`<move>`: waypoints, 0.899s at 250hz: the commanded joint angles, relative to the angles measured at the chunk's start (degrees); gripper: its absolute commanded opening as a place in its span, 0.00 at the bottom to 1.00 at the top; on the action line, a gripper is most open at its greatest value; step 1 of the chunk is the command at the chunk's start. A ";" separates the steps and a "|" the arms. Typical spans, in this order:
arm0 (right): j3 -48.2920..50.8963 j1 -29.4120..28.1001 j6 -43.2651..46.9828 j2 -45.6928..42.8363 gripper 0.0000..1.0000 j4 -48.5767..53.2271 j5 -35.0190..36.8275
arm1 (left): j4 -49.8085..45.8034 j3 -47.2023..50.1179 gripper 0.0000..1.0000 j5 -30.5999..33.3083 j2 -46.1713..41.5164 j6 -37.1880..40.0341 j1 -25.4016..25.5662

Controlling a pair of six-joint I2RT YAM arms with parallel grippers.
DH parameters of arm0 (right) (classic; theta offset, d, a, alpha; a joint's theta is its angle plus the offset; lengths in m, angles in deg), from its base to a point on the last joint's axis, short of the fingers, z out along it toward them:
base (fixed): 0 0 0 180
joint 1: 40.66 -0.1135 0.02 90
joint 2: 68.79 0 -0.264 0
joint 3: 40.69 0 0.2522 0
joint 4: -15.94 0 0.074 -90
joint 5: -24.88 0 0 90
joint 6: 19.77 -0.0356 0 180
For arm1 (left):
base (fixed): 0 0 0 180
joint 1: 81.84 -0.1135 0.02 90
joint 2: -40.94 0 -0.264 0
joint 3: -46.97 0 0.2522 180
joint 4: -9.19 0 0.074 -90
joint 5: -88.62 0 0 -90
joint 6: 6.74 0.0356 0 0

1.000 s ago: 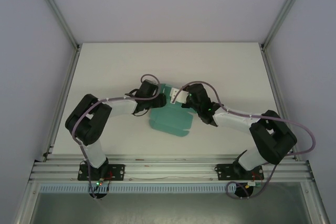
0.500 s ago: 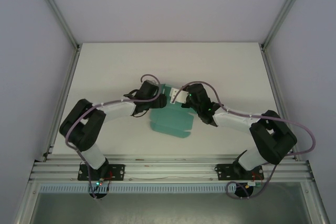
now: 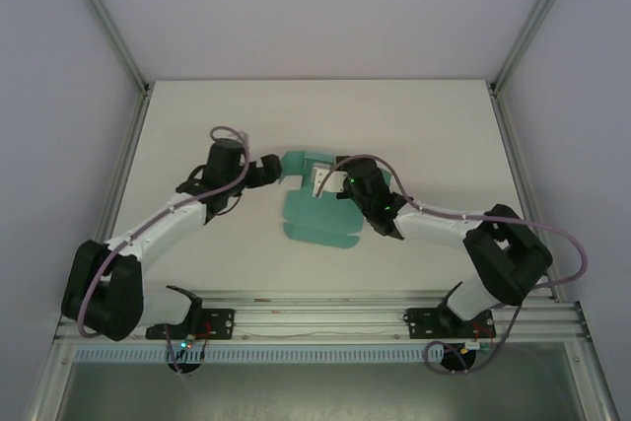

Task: Assemble paper box

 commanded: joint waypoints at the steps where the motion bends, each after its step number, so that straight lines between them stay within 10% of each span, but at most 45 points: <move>1: -1.19 -1.13 7.69 2.64 0.00 -6.71 5.08 | 0.62 1.45 1.00 -3.34 -2.44 -0.61 -3.38; 46: -0.94 -1.77 11.78 7.02 0.00 -12.90 6.29 | 2.42 1.41 1.00 -1.05 0.51 -0.46 -7.91; 225: 1.70 -2.48 6.48 12.14 0.00 -20.10 6.57 | 36.58 1.39 0.88 -26.00 25.93 4.21 -7.41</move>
